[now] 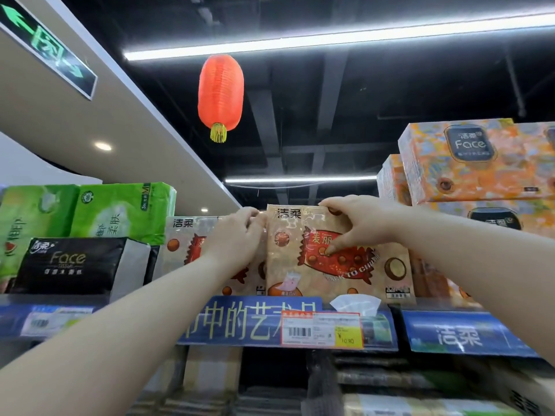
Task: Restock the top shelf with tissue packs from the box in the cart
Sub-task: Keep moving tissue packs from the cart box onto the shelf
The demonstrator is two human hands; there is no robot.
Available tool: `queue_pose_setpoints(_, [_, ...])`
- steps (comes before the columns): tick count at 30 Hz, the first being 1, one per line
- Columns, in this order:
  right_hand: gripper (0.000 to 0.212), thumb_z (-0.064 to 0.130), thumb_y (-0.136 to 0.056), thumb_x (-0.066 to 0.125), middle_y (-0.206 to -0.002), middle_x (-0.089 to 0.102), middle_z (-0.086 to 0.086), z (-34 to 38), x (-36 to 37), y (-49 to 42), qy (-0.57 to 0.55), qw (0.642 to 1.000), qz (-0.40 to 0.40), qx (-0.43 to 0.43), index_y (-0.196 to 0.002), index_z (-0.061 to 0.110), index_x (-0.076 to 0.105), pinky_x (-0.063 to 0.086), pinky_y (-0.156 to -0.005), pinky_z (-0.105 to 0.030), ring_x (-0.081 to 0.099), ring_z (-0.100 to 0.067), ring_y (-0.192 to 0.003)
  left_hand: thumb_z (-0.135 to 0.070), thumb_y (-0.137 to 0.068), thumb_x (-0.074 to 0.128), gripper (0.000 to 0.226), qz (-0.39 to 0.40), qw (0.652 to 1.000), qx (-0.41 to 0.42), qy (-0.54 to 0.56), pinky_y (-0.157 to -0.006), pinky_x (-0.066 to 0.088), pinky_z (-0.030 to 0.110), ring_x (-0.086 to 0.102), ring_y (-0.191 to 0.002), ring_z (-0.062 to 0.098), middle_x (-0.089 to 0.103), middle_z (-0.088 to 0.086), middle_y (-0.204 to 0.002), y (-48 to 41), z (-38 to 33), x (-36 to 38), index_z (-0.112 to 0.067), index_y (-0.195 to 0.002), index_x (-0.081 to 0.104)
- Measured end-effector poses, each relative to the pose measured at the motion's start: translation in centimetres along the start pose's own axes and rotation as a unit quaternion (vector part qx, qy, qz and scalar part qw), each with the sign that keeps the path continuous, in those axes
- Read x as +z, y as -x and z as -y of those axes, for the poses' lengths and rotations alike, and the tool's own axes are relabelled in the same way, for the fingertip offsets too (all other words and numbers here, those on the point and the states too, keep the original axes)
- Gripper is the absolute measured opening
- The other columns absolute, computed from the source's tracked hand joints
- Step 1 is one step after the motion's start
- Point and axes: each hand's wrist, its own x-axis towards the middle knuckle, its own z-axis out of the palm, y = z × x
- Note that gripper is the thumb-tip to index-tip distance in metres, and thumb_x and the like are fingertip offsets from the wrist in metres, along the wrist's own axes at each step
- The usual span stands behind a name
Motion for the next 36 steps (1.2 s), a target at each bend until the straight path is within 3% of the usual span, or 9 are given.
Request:
queue_pose_setpoints(3, [0.089,0.064,-0.065,0.072,-0.130,0.050,0.006,-0.5,0.1,-0.1,0.036,0.999,-0.025,0.000,-0.139,0.033,0.034,0.047,-0.095,-0.038,0.050,-0.019,-0.116,-0.040,-0.092,0.050,0.053,-0.024,0.985,0.034,-0.168,-0.109,0.031,0.040,0.033,-0.135,0.023,0.043,0.005,-0.144,-1.3,1.5,-0.7,-0.017,-0.140,0.040])
queue_pose_setpoints(7, [0.089,0.068,-0.061,0.071,-0.124,0.054,0.008,-0.8,0.0,-0.3,0.066,0.998,-0.009,0.005,-0.134,0.031,0.037,0.048,-0.093,-0.037,0.053,-0.018,-0.111,-0.060,-0.079,0.060,0.093,0.113,0.966,0.015,-0.232,-0.117,0.008,0.048,-0.001,-0.147,0.024,0.010,-0.002,-0.160,-2.6,1.8,-1.5,-0.026,-0.151,0.012])
queue_pose_setpoints(10, [0.082,0.066,-0.062,0.072,-0.117,0.055,0.007,-1.0,-0.3,-0.4,0.101,0.995,-0.012,0.010,-0.127,0.028,0.041,0.050,-0.082,-0.033,0.054,-0.015,-0.102,-0.064,-0.074,0.063,0.098,0.176,0.951,0.012,-0.254,-0.116,0.020,0.047,0.016,-0.145,0.021,0.021,-0.005,-0.157,-2.8,2.1,-1.5,-0.027,-0.150,0.015])
queue_pose_setpoints(14, [0.078,0.059,-0.067,0.073,-0.105,0.048,0.009,-1.8,-0.9,0.3,0.129,0.991,-0.001,0.044,-0.129,0.026,0.039,0.039,-0.054,-0.021,0.047,-0.012,-0.090,-0.062,-0.069,0.069,0.096,0.149,0.949,0.030,-0.278,-0.111,0.032,0.044,0.029,-0.139,0.020,0.030,-0.005,-0.152,-2.7,2.6,-1.2,-0.028,-0.147,0.023])
queue_pose_setpoints(19, [0.081,0.061,-0.065,0.074,-0.111,0.055,0.005,-2.1,0.0,-0.6,0.145,0.988,-0.007,0.054,-0.130,0.024,0.042,0.049,-0.075,-0.029,0.049,-0.013,-0.092,-0.062,-0.069,0.070,0.096,0.148,0.951,0.031,-0.269,-0.109,0.033,0.044,0.031,-0.137,0.021,0.033,-0.005,-0.150,-2.8,2.7,-0.8,-0.028,-0.146,0.024])
queue_pose_setpoints(23, [0.076,0.057,-0.067,0.074,-0.115,0.058,0.003,-2.3,1.2,-2.0,0.153,0.987,-0.005,0.059,-0.129,0.022,0.045,0.051,-0.078,-0.029,0.056,-0.016,-0.099,-0.063,-0.068,0.069,0.096,0.144,0.952,0.035,-0.268,-0.109,0.034,0.044,0.031,-0.137,0.020,0.034,-0.004,-0.149,-2.7,3.0,-0.7,-0.028,-0.146,0.024])
queue_pose_setpoints(29, [0.078,0.049,-0.071,0.076,-0.125,0.053,0.001,-3.0,2.2,-2.7,0.075,0.996,0.016,0.054,-0.134,0.022,0.039,0.043,-0.079,-0.025,0.052,-0.017,-0.109,-0.064,-0.070,0.067,0.097,0.139,0.950,0.039,-0.276,-0.111,0.030,0.044,0.029,-0.138,0.021,0.031,-0.004,-0.151,-2.8,3.4,-0.6,-0.028,-0.147,0.021])
queue_pose_setpoints(33, [0.092,0.047,-0.066,0.080,-0.133,0.047,0.002,-3.2,1.8,-2.4,0.038,0.997,0.049,0.052,-0.141,0.025,0.031,0.046,-0.096,-0.035,0.049,-0.020,-0.118,-0.064,-0.070,0.067,0.097,0.139,0.951,0.040,-0.273,-0.112,0.030,0.044,0.028,-0.139,0.021,0.031,-0.004,-0.151,-2.9,3.7,-0.6,-0.028,-0.147,0.021])
queue_pose_setpoints(36, [0.094,0.055,-0.063,0.078,-0.132,0.049,0.003,-3.2,2.3,-2.5,0.087,0.994,0.036,0.051,-0.139,0.027,0.031,0.046,-0.097,-0.038,0.050,-0.021,-0.117,-0.064,-0.071,0.066,0.097,0.140,0.950,0.041,-0.276,-0.112,0.028,0.044,0.026,-0.140,0.020,0.029,-0.005,-0.153,-2.9,3.8,-0.5,-0.027,-0.148,0.019])
